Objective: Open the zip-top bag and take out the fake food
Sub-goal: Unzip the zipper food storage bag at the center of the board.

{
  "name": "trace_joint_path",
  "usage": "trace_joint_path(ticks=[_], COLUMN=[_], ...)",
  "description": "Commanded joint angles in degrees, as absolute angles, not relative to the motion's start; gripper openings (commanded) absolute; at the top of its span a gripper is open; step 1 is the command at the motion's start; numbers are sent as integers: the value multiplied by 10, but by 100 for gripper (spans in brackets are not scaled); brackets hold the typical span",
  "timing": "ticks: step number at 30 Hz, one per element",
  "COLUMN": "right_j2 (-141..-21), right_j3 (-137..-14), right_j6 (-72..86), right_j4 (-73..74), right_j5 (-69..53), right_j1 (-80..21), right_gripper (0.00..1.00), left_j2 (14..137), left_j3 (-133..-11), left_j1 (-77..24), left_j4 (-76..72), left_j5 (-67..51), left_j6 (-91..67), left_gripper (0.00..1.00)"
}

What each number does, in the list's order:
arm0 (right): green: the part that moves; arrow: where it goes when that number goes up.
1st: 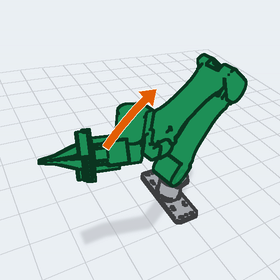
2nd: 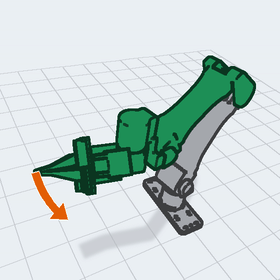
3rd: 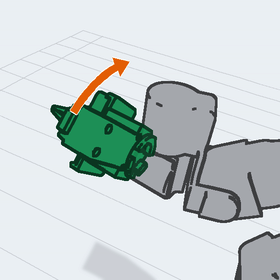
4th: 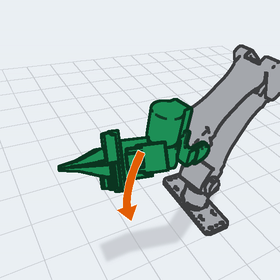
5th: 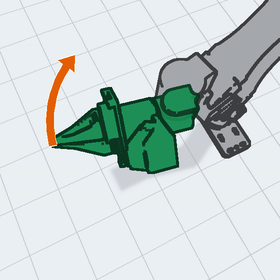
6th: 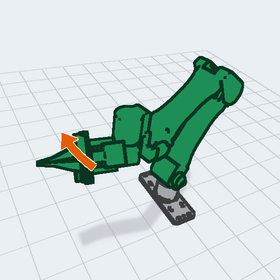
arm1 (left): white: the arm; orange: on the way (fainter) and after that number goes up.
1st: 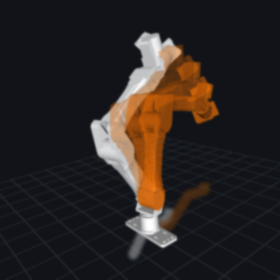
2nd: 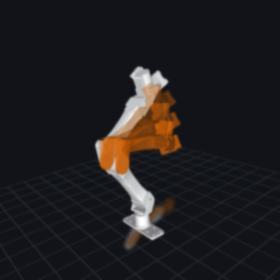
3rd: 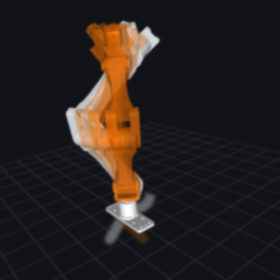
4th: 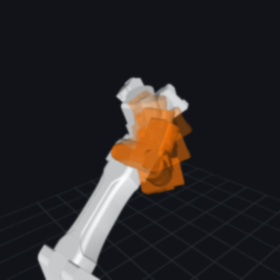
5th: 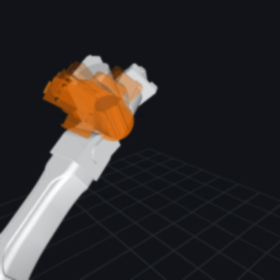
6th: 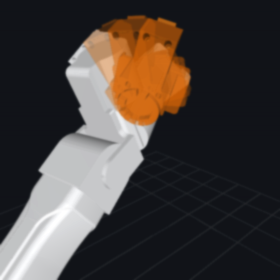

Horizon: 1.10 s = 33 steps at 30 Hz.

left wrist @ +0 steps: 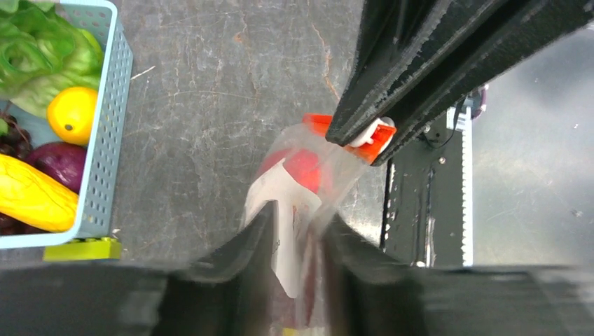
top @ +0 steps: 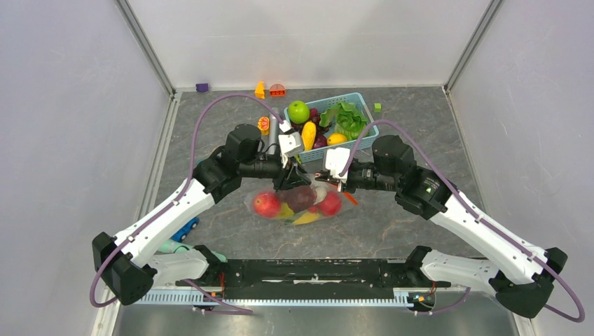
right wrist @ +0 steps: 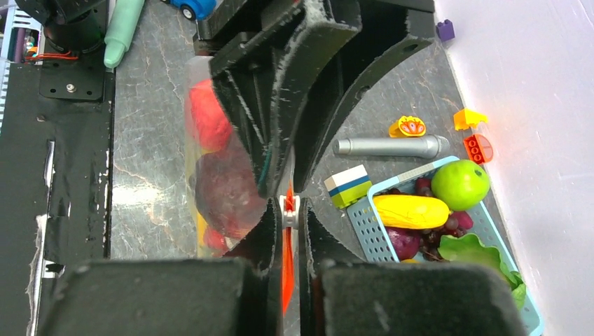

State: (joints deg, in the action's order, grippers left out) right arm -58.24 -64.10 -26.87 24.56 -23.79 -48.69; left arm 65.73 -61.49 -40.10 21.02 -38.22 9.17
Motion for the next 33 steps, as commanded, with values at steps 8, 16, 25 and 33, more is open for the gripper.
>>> trace_joint_path(ticks=[8, 16, 25, 33], right_j2=[-590, -595, -601, -596], right_j3=[-647, -648, -648, -639], right_j6=[-270, -268, -267, -257], right_j4=[242, 242, 240, 240], right_j5=[-283, -298, -293, -258], right_j1=[-485, -485, -485, -486], right_gripper=[0, 0, 0, 0], left_j2=[638, 644, 638, 620], left_j3=[-627, -636, -637, -637], left_j1=[-399, -399, -403, -403], left_j4=[171, 160, 156, 169], left_j5=[-425, -446, -456, -428], left_j6=[88, 72, 66, 76], left_gripper=[57, 51, 23, 2])
